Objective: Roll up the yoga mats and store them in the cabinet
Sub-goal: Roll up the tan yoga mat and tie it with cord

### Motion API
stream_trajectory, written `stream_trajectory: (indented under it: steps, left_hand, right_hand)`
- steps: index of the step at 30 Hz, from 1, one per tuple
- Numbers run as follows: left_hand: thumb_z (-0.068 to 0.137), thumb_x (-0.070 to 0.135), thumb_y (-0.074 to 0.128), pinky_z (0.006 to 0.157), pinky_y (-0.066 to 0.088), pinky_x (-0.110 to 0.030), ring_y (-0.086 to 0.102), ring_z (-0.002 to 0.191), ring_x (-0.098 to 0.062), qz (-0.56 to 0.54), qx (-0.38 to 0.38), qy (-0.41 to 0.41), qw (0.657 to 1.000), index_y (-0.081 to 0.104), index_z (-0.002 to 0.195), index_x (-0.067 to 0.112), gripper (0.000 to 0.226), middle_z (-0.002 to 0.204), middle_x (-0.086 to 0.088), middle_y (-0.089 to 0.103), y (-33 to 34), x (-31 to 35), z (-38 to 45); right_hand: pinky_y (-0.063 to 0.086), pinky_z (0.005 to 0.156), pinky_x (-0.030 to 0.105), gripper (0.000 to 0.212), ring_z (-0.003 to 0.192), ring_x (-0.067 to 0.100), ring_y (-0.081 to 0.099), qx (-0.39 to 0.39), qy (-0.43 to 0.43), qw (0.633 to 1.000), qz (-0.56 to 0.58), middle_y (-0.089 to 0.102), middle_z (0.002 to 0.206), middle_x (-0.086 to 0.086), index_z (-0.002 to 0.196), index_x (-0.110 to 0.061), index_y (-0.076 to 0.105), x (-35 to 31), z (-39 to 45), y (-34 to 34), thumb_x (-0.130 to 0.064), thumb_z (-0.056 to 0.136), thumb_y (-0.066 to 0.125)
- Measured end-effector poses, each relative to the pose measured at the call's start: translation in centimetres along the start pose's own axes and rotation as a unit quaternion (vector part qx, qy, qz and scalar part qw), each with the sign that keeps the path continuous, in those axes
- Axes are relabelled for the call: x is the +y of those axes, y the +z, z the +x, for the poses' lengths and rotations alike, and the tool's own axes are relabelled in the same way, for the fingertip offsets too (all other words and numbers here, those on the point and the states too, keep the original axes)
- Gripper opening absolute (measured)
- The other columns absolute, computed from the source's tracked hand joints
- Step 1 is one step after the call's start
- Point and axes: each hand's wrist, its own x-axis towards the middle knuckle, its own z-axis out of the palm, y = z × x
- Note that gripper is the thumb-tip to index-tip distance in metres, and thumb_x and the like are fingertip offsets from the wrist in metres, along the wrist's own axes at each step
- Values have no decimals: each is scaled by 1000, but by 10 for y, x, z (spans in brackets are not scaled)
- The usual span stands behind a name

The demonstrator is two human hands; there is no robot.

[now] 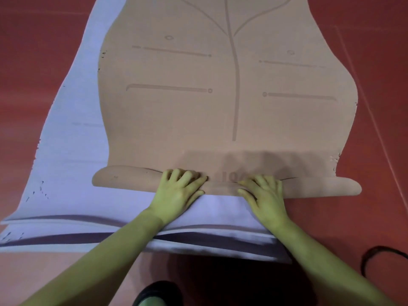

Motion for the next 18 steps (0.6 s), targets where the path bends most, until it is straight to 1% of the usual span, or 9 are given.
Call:
stream_trajectory:
  steps: [2,4,5,7,8,10,13,16,18]
  left_hand:
    - [94,25,49,72,36,-38,43,81,-24,15,27,21,999,65,122,18,33,102,-1,53,1,4,0]
    - [92,9,46,76,39,-39,46,83,-27,18,42,43,998,64,122,16,36,102,-7,59,1,9,-1]
    - [92,8,46,80,40,-40,48,87,-28,23,44,45,998,64,121,14,35,103,-9,63,2,10,-1]
    - [95,24,51,89,39,-42,49,94,-29,47,35,37,998,64,121,14,31,106,-9,66,8,10,0]
    - [94,33,53,92,38,-43,49,97,-28,61,26,33,997,63,121,14,35,107,-8,66,11,8,1]
    - [92,41,51,95,35,-45,49,99,-28,73,13,23,997,64,120,16,40,107,-6,67,15,3,5]
    - [93,44,46,92,33,-45,47,99,-27,70,12,1,997,68,118,18,43,107,-3,64,15,1,13]
    - [91,40,46,86,32,-44,43,94,-28,62,30,-4,998,68,118,14,43,111,-4,47,12,5,18]
    - [91,29,51,84,33,-43,44,93,-28,80,50,17,995,66,121,12,38,112,-4,46,11,5,19]
  right_hand:
    - [21,77,32,28,83,18,39,7,13,1000,-2,56,90,0,89,-26,71,0,4,1,-42,84,48]
    - [20,78,32,29,81,17,39,5,7,1000,-9,56,87,0,87,-26,72,2,8,2,-41,85,48]
    - [20,78,32,29,80,17,39,6,1,1000,-9,56,85,-1,87,-26,72,3,11,2,-40,85,48]
    - [21,79,32,28,78,17,39,11,-8,1000,-11,57,84,-2,87,-25,73,3,15,1,-39,86,48]
    - [22,79,33,29,79,17,40,18,-15,999,-22,58,85,-2,90,-25,73,2,15,0,-38,87,48]
    - [26,82,36,33,83,21,42,32,-37,997,-59,59,92,2,102,-22,71,0,12,-1,-39,86,48]
    - [30,87,41,37,95,27,46,50,-64,992,-93,60,105,8,108,-16,64,0,7,1,-40,83,51]
    - [30,87,41,34,96,26,46,39,-54,994,-91,64,103,10,99,-16,70,5,10,5,-38,83,50]
    - [29,86,40,35,93,24,45,22,-47,997,-65,63,101,8,99,-18,71,9,16,5,-39,85,48]
